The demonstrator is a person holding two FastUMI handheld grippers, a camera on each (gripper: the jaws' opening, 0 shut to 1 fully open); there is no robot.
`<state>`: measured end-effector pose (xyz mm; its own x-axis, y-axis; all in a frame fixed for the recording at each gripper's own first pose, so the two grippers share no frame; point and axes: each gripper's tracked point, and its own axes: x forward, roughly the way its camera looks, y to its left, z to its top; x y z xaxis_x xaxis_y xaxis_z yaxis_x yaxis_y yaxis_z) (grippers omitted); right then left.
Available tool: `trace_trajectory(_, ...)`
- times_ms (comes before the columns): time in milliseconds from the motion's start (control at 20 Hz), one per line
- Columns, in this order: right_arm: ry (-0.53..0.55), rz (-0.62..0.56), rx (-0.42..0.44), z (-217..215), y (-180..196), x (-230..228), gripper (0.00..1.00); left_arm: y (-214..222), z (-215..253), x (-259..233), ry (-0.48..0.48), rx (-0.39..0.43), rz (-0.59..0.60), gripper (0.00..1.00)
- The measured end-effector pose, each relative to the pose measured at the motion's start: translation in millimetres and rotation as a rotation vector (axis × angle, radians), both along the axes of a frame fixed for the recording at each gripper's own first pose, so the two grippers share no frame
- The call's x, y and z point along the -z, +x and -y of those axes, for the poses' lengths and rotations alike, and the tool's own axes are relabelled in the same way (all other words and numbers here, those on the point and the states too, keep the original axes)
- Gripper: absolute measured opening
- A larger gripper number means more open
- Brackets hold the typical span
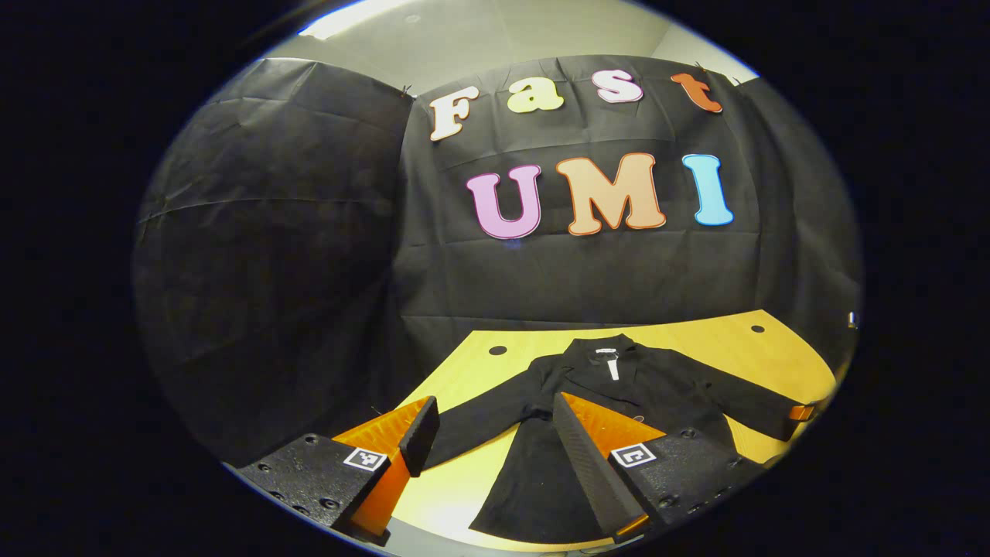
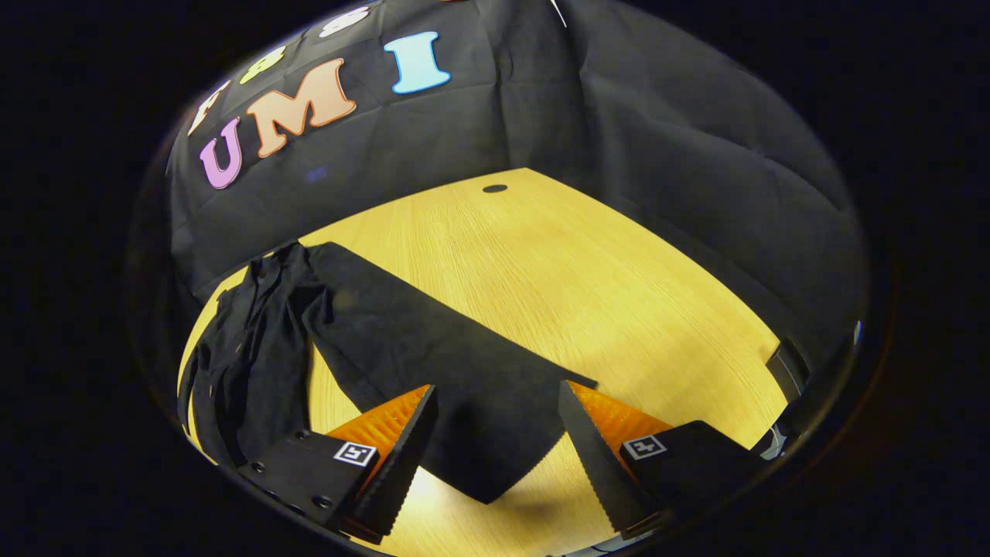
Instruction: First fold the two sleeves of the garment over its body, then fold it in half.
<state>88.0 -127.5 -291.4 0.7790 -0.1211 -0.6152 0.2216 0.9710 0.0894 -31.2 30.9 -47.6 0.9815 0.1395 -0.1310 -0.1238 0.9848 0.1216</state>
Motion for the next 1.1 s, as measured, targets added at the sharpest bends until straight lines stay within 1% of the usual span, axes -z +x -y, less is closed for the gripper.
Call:
trace_trajectory(100,-0.02,-0.029,-0.008,-1.8,-6.0,8.6,0.99,1.1,0.9,1.0,-0.003,0.0,-0.002,0.89)
trace_trajectory(150,-0.044,-0.015,-0.017,-1.3,-5.1,9.2,0.99,0.9,0.9,2.3,0.0,0.0,-0.005,0.89)
trace_trajectory(200,-0.064,-0.028,-0.026,-0.3,-7.9,11.4,0.96,0.3,0.6,3.3,0.004,-0.001,-0.007,0.93)
trace_trajectory(250,-0.092,-0.026,-0.038,1.5,-9.3,10.1,0.99,0.1,0.5,3.2,0.005,-0.001,-0.008,0.93)
trace_trajectory(300,-0.113,-0.033,-0.047,1.8,-9.8,12.9,0.96,0.2,2.2,4.8,0.004,0.003,-0.011,0.93)
trace_trajectory(350,-0.124,-0.033,-0.049,2.7,-10.9,13.1,0.96,-0.1,3.3,6.0,0.004,0.003,-0.014,0.89)
trace_trajectory(400,-0.116,-0.035,-0.043,2.8,-12.1,13.3,0.99,-0.1,2.8,6.3,0.006,0.002,-0.013,0.93)
trace_trajectory(450,-0.109,-0.033,-0.041,1.9,-12.2,13.1,0.96,0.7,3.7,6.3,0.006,0.004,-0.014,0.93)
trace_trajectory(500,-0.109,-0.032,-0.042,1.3,-12.4,13.2,0.99,0.5,5.1,7.9,0.005,0.007,-0.016,0.89)
trace_trajectory(600,-0.118,-0.022,-0.044,1.8,-12.0,13.4,0.99,-0.4,6.2,9.7,0.002,0.01,-0.02,0.89)
trace_trajectory(650,-0.116,-0.014,-0.04,2.7,-10.6,14.2,0.96,-0.2,6.7,10.1,0.0,0.011,-0.023,0.89)
trace_trajectory(750,-0.11,-0.002,-0.012,4.4,-10.4,13.1,0.98,0.4,8.0,11.7,-0.005,0.014,-0.026,0.89)
trace_trajectory(800,-0.106,0.001,0.001,6.2,-11.1,12.3,0.91,0.4,9.2,12.8,-0.009,0.018,-0.027,0.89)
trace_trajectory(850,-0.102,0.0,0.015,9.3,-12.6,12.3,0.88,0.7,11.6,12.5,-0.013,0.024,-0.026,0.89)
trace_trajectory(900,-0.097,-0.003,0.026,10.4,-12.2,11.9,0.81,1.1,11.8,13.2,-0.014,0.027,-0.026,0.89)
trace_trajectory(950,-0.096,-0.007,0.032,11.2,-10.9,13.0,0.76,1.2,11.2,13.9,-0.012,0.028,-0.029,0.89)
trace_trajectory(1000,-0.094,-0.008,0.032,10.8,-10.0,12.1,0.71,-0.1,10.8,15.9,-0.009,0.027,-0.033,0.93)
trace_trajectory(1100,-0.094,-0.005,0.01,5.8,-7.9,11.7,0.58,0.0,12.0,18.1,-0.003,0.029,-0.039,0.93)
